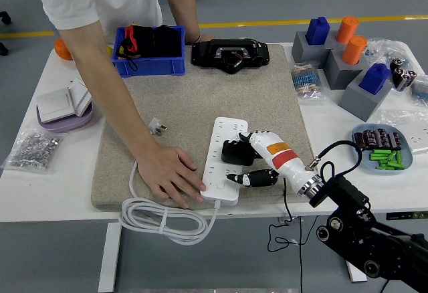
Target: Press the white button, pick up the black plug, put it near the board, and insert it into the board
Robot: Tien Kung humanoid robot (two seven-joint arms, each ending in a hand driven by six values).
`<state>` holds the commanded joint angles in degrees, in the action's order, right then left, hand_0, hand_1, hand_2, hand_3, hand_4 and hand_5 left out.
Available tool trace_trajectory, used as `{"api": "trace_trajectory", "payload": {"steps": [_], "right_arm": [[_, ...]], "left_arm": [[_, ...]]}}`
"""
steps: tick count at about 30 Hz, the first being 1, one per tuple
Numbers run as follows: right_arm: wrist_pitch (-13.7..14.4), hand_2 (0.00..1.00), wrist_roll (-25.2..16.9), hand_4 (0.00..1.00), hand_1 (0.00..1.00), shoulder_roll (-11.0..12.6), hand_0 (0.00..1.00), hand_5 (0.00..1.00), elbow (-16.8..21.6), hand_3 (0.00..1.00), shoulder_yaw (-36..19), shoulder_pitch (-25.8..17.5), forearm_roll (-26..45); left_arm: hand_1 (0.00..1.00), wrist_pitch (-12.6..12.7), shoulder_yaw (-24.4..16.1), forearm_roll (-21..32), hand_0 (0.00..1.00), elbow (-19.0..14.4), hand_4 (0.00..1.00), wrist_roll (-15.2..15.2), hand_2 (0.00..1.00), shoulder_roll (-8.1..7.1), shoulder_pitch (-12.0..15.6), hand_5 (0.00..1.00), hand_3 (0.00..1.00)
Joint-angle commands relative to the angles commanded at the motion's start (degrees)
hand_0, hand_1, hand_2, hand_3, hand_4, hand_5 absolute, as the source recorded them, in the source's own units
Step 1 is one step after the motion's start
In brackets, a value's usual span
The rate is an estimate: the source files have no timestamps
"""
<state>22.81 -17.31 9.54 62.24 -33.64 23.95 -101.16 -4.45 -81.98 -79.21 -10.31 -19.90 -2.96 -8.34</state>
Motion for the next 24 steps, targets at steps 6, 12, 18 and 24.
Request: {"api": "trace_trajectory", "payload": {"steps": [6,12,18,24], "right_arm": [[0.19,0.528,-0.18,0.915,0.534,0.04,0.632,0.128,3.18,0.581,-3.66,-0.47,-0.9],[-0.01,0.528,0.29,0.91,0.536,0.85,0.636,0.124,7.18,0.582,-8.02,-1.26,-2.02],[-0.85,0.537,1.34,0.901,0.554,1.9,0.652,0.126,11.09,0.589,-13.95,-3.31,-3.35],[-1.61,0.542,2.32,0.998,0.568,3.1,0.667,0.13,11.87,0.594,-19.55,-6.07,-3.49]], "left_arm": [[0.71,0.01,-0.14,-0.12,0.772,0.0,0.661,-0.01,0.668,-0.01,0.06,0.557,0.734],[0.71,0.01,-0.25,-0.14,0.772,0.0,0.66,-0.01,0.668,0.02,0.1,0.557,0.734],[0.71,0.01,-0.35,-0.21,0.773,0.0,0.66,0.02,0.667,-0.01,0.03,0.557,0.734],[0.71,0.06,-0.43,-0.14,0.773,0.0,0.66,0.09,0.667,-0.02,0.02,0.556,0.734]]}}
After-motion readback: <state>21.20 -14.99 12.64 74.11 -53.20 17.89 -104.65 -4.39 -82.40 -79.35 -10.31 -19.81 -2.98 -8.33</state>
